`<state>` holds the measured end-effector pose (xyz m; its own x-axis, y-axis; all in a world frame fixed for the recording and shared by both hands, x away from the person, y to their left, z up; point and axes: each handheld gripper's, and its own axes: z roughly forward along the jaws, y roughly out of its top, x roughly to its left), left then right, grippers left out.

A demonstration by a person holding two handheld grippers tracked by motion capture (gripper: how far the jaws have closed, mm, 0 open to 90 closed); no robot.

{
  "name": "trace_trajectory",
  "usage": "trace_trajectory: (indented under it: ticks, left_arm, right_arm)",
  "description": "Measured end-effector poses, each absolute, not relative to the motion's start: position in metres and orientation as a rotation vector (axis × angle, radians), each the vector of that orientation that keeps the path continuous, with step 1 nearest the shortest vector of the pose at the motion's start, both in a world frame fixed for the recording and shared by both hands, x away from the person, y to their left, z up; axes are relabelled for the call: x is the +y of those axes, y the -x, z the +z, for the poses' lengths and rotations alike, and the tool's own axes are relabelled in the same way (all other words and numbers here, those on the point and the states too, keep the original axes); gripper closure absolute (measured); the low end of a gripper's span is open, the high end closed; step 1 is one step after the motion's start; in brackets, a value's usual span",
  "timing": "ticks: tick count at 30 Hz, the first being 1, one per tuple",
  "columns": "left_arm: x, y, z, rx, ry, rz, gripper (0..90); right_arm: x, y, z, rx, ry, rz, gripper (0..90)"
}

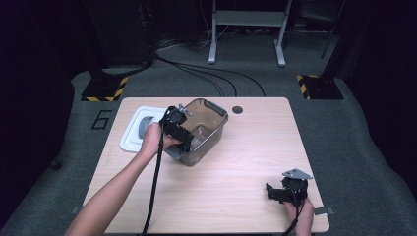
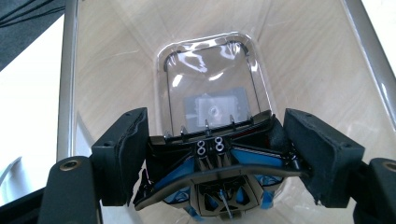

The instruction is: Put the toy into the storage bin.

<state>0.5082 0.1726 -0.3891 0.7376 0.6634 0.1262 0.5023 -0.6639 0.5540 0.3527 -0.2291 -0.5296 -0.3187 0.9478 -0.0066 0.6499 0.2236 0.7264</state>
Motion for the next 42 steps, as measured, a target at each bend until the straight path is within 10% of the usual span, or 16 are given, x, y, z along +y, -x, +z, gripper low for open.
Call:
trace_trajectory:
  ticks: [42]
  left_arm:
    - [0.185,-0.492,-0.387,0.825,-2.445,0.457,24.6]
  right_arm:
    - [-0.229,-0.353,-0.530,2.052,-1.472,0.878,4.0]
